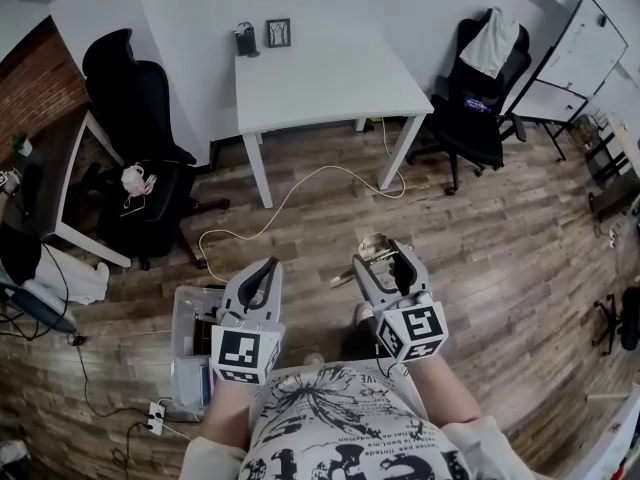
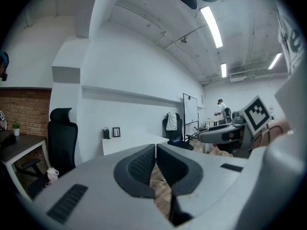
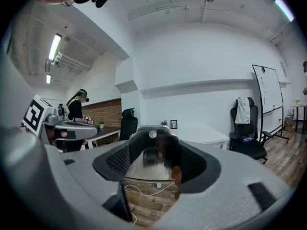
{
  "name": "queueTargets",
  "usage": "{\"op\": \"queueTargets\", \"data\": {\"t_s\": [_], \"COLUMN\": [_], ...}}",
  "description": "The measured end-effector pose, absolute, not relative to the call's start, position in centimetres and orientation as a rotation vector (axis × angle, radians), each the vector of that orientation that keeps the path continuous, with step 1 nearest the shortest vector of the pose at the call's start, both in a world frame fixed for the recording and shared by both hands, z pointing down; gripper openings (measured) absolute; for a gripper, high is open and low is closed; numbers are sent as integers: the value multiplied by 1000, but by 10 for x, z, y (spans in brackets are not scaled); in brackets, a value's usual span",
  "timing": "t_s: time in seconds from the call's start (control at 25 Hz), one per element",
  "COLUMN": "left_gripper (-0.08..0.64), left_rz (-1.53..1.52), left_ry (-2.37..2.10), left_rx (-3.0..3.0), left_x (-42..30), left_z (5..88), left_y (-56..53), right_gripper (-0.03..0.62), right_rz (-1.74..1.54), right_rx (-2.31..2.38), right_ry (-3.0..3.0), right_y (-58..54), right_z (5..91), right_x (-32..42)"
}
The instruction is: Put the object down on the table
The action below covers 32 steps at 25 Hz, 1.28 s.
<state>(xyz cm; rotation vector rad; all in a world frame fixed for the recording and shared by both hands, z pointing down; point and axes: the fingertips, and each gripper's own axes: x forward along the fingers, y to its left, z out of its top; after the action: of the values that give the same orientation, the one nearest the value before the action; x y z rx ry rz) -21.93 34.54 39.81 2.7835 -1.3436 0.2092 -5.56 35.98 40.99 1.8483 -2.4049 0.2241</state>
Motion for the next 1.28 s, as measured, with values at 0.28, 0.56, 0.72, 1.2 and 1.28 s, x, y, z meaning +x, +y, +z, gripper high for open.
{"op": "queueTargets", "data": {"t_s": [0.28,0.56,0.72,1.2,1.28], "left_gripper": [12,12,12,12,12], "left_rz": [224,231,209,217,237], "left_ry": [-1407,-1532,-1589,-1674,-1676], "left_rx": [2742,2691,2678,2584,2574], "left_x": [-192,-143,-102,-22,-20], "left_z": [410,405,395,404,409], "left_y": [292,201,141,8,-9], "right_gripper": [279,279,279,279,279], "right_rz": [217,190,168,273,328], "right_rx": [1773,1692,1628,1567,1558], "right_ry": [-2424,-2520,-2560,-2575,-2582], "right_y": [297,187,120,-29,-48], "right_z": [426,417,409,419,424], "right_x": [-28,23,59,155,158]}}
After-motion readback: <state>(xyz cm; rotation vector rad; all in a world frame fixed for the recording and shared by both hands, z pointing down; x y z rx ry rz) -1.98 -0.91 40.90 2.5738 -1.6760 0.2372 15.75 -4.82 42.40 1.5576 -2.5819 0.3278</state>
